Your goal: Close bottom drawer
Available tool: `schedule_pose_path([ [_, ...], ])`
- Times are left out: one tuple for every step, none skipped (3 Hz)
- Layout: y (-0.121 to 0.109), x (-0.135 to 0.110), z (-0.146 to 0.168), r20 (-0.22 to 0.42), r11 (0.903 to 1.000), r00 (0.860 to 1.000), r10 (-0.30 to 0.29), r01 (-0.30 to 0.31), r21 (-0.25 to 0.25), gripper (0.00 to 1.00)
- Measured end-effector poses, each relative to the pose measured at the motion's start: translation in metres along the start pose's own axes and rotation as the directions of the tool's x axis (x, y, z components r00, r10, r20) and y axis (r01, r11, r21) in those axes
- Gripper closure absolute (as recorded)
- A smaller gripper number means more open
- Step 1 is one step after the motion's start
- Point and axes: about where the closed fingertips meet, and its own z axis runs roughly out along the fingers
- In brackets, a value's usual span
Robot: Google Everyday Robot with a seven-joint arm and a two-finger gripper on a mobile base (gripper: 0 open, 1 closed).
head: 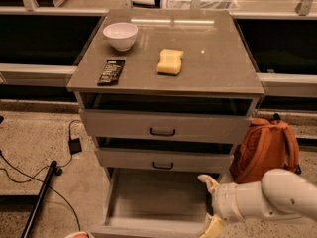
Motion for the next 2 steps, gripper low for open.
schedule_pose_path([
  [-0.0125,0.0273,0.0197,-0.069,0.9988,0.997,-0.04,0.037,-0.031,0.0],
  [-0.0132,0.0271,0.0227,-0.069,0.9982,0.996,-0.052,0.049,-0.035,0.0],
])
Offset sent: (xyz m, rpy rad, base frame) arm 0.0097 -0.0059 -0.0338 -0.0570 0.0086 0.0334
